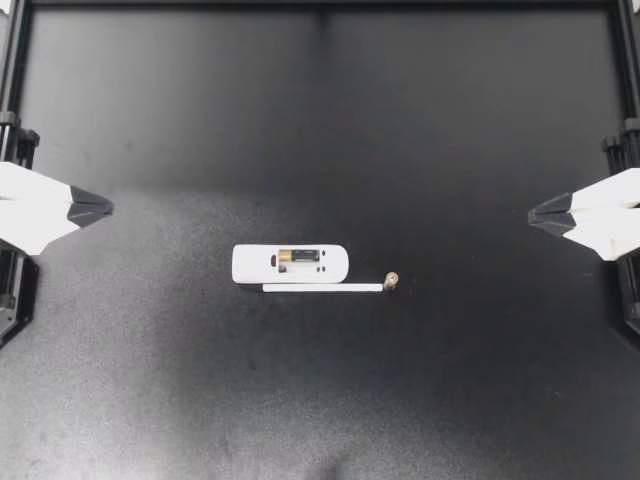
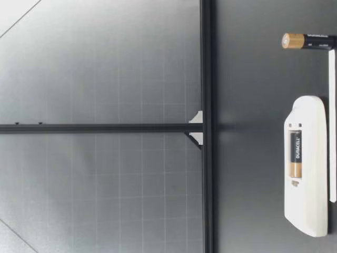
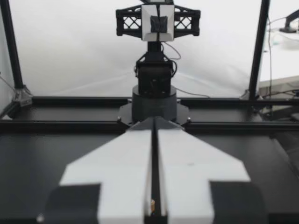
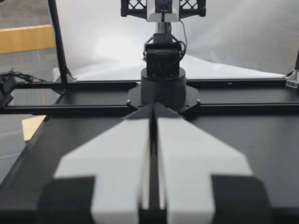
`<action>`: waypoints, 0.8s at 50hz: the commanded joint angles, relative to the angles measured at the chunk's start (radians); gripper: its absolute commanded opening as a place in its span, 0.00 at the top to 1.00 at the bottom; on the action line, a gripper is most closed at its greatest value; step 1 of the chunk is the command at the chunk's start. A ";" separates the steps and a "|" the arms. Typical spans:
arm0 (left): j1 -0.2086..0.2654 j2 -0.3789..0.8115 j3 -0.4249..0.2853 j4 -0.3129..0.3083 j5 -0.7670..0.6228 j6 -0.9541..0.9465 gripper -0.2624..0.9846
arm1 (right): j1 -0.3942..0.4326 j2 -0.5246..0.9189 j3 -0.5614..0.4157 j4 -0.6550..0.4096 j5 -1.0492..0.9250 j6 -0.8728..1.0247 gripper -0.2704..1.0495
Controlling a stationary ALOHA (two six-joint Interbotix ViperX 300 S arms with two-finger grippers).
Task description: Place the battery into the slot of the remote controller.
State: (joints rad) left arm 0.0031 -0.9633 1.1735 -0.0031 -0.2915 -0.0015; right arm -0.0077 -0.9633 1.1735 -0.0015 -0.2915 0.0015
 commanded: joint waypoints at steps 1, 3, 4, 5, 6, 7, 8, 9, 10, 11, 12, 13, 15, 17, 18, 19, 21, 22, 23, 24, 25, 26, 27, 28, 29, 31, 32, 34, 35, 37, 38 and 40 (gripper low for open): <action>0.009 0.008 -0.011 -0.002 -0.026 0.002 0.91 | -0.003 0.003 -0.018 -0.002 -0.014 0.002 0.92; 0.011 0.008 -0.009 0.000 -0.035 0.003 0.92 | -0.002 0.012 -0.021 -0.002 -0.029 0.006 0.92; 0.011 0.008 -0.009 0.000 -0.038 0.003 0.92 | -0.002 0.015 -0.023 -0.002 -0.037 0.006 0.92; 0.011 0.008 -0.008 -0.002 -0.044 0.006 0.92 | -0.003 0.025 -0.025 -0.002 -0.048 0.008 0.92; 0.011 0.008 -0.008 0.000 -0.048 0.008 0.92 | -0.002 0.029 -0.028 -0.002 -0.049 0.008 0.92; 0.011 0.008 -0.006 -0.002 -0.051 0.009 0.92 | -0.002 0.037 -0.032 -0.003 -0.051 0.008 0.92; 0.011 0.008 -0.005 -0.002 -0.057 0.011 0.92 | -0.002 0.049 -0.038 -0.003 -0.051 0.009 0.92; 0.011 0.008 -0.003 0.000 -0.061 0.011 0.92 | -0.003 0.061 -0.046 -0.002 -0.049 0.009 0.92; 0.011 0.008 -0.003 -0.002 -0.064 0.011 0.92 | -0.003 0.074 -0.054 -0.003 -0.044 0.009 0.92; 0.011 0.009 0.002 -0.002 -0.069 0.011 0.92 | -0.003 0.094 -0.063 -0.003 -0.034 0.009 0.92; 0.011 0.009 0.003 0.000 -0.074 0.011 0.92 | -0.003 0.109 -0.072 -0.002 -0.025 0.009 0.92; 0.011 0.009 0.005 0.000 -0.077 0.011 0.92 | -0.003 0.132 -0.086 -0.003 -0.005 0.011 0.92; 0.011 0.011 0.009 0.000 -0.084 0.011 0.92 | -0.005 0.166 -0.109 -0.003 0.032 0.011 0.92; 0.011 0.012 0.015 0.000 -0.095 0.011 0.92 | -0.006 0.210 -0.143 -0.003 0.091 0.011 0.92; 0.011 0.012 0.017 0.000 -0.098 0.011 0.92 | -0.008 0.230 -0.155 -0.002 0.118 0.012 0.92; 0.011 0.014 0.020 0.000 -0.103 0.011 0.92 | -0.009 0.258 -0.175 -0.002 0.160 0.012 0.92; 0.011 0.017 0.026 0.000 -0.114 0.011 0.92 | -0.011 0.295 -0.206 -0.002 0.216 0.011 0.92; 0.011 0.018 0.029 0.000 -0.118 0.011 0.92 | -0.014 0.321 -0.227 -0.002 0.261 0.012 0.92; 0.011 0.020 0.031 -0.002 -0.121 0.011 0.92 | -0.014 0.339 -0.244 -0.002 0.288 0.012 0.92; 0.011 0.020 0.032 0.000 -0.124 0.011 0.92 | -0.017 0.367 -0.265 -0.002 0.328 0.012 0.92; 0.011 0.021 0.035 0.000 -0.127 0.011 0.92 | -0.018 0.383 -0.279 -0.002 0.354 0.012 0.92; 0.011 0.023 0.035 -0.002 -0.130 0.011 0.92 | -0.021 0.402 -0.293 -0.002 0.382 0.012 0.92; 0.011 0.025 0.037 0.000 -0.132 0.011 0.92 | -0.023 0.419 -0.305 -0.002 0.410 0.012 0.92; 0.011 0.026 0.037 -0.002 -0.133 0.011 0.92 | -0.028 0.443 -0.325 -0.002 0.449 0.012 0.92; 0.011 0.028 0.037 0.000 -0.135 0.011 0.92 | -0.031 0.460 -0.337 -0.002 0.476 0.012 0.92; 0.011 0.031 0.037 -0.002 -0.133 0.011 0.92 | -0.040 0.502 -0.370 -0.002 0.538 0.012 0.92; 0.011 0.031 0.037 -0.002 -0.135 0.011 0.92 | -0.046 0.517 -0.382 -0.002 0.561 0.014 0.92; 0.011 0.032 0.037 0.000 -0.135 0.009 0.92 | -0.054 0.554 -0.411 -0.002 0.620 0.012 0.92; 0.011 0.034 0.037 -0.002 -0.133 0.009 0.92 | -0.055 0.568 -0.420 -0.002 0.641 0.012 0.92; 0.011 0.035 0.037 0.000 -0.133 0.009 0.92 | -0.061 0.601 -0.448 -0.002 0.689 0.012 0.92; 0.011 0.037 0.038 -0.002 -0.133 0.009 0.92 | -0.063 0.615 -0.457 -0.002 0.704 0.012 0.92; 0.011 0.038 0.037 0.000 -0.133 0.009 0.92 | -0.061 0.646 -0.479 -0.002 0.741 0.011 0.92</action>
State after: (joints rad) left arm 0.0107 -0.9357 1.2241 -0.0031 -0.4157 0.0077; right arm -0.0598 -0.3543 0.7547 -0.0031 0.3912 0.0138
